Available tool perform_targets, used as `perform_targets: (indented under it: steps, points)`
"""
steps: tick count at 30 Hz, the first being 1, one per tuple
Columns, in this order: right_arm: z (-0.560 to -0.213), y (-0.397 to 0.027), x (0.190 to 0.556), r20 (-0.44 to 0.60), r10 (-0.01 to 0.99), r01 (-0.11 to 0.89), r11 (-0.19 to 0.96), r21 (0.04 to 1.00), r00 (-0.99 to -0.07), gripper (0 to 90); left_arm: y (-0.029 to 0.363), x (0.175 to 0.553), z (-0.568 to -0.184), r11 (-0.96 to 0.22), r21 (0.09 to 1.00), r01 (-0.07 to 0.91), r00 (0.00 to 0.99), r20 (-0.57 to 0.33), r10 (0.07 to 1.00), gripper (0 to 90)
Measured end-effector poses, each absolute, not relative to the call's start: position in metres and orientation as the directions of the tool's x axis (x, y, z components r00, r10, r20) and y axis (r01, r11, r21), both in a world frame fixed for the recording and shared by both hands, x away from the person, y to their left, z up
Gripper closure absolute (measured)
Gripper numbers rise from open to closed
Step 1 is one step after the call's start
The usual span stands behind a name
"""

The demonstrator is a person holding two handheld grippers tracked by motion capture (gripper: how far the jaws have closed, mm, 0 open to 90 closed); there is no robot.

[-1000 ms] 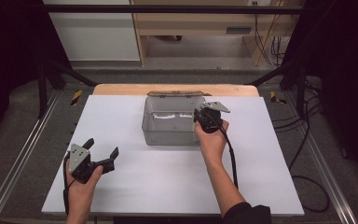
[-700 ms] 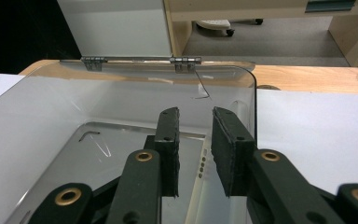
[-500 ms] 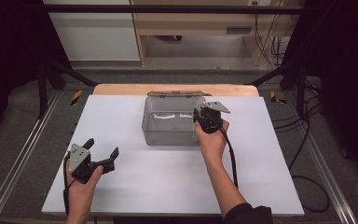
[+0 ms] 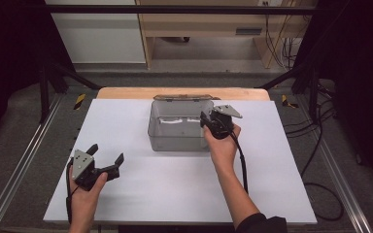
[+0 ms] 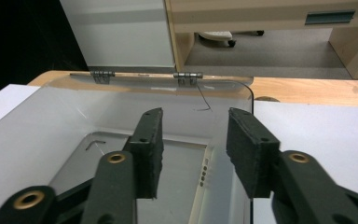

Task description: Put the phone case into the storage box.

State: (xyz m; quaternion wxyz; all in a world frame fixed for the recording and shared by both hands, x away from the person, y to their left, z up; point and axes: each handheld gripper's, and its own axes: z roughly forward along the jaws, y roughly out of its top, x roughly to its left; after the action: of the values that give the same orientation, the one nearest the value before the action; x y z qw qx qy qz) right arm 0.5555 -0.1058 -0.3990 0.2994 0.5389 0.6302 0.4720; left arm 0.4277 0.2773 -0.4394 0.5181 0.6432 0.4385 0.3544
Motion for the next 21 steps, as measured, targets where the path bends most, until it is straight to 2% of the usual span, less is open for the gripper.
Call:
perform_targets:
  steps: [5, 12, 21]
  points:
    - [-0.395, -0.109, 0.553, 0.136, 0.958, 0.371, -0.035, 0.928, -0.251, 35.1, 0.278, 0.428, -0.44, -0.076, 0.977, 0.198, 0.36, 0.0, 0.933, 2.2]
    - [-0.39, -0.118, 0.548, 0.13, 0.944, 0.351, -0.016, 0.936, -0.302, 16.3, 0.28, 0.428, -0.44, -0.077, 0.977, 0.198, 0.361, 0.0, 0.933, 2.0]
    - [-0.378, -0.136, 0.533, 0.113, 0.927, 0.304, 0.001, 0.953, -0.359, 10.7, 0.28, 0.428, -0.44, -0.073, 0.978, 0.196, 0.363, -0.003, 0.932, 2.0]
